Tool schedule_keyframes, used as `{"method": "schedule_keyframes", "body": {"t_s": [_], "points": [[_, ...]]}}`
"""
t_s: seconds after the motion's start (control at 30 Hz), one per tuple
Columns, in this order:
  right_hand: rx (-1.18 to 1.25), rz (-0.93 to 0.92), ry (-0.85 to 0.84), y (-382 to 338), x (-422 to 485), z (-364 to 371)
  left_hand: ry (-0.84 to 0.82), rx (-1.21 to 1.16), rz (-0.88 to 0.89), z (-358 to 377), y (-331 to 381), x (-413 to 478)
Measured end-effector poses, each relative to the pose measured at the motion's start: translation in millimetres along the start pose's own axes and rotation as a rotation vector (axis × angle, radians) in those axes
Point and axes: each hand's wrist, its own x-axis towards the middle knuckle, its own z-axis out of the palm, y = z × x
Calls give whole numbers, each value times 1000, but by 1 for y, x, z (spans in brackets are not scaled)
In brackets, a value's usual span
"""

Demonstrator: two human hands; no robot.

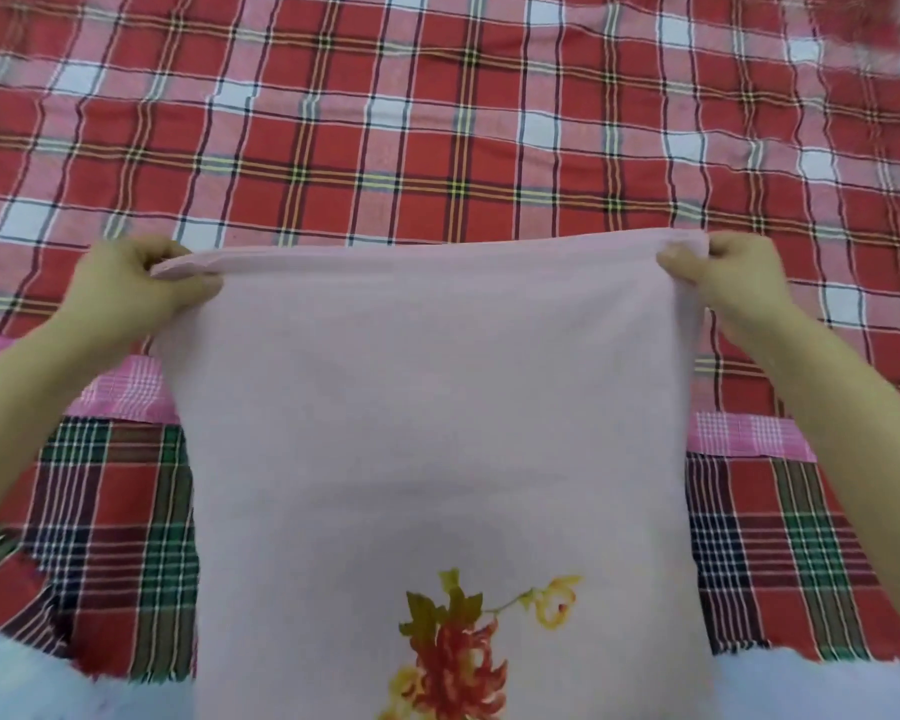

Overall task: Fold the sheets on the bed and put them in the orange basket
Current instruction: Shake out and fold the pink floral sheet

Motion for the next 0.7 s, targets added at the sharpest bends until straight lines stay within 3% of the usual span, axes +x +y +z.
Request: {"method": "schedule_keyframes", "body": {"t_s": [0.13, 0.23, 0.33, 0.43, 0.57, 0.7], "points": [[-383, 160, -18, 30, 43, 32, -25, 213, -156, 36, -15, 35], [-572, 127, 20, 40, 33, 42, 73, 157, -328, 53, -35, 25], [-538, 34, 111, 50, -14, 34, 212, 100, -391, 63, -53, -26], [-511, 71, 62, 87, -95, 19, 199, 136, -453, 73, -84, -109], [-515, 386, -73, 145, -202, 8, 60, 93, -605, 102, -117, -214], [-410, 612, -32, 183, -260, 4, 13, 199, -813, 121, -138, -278]]}}
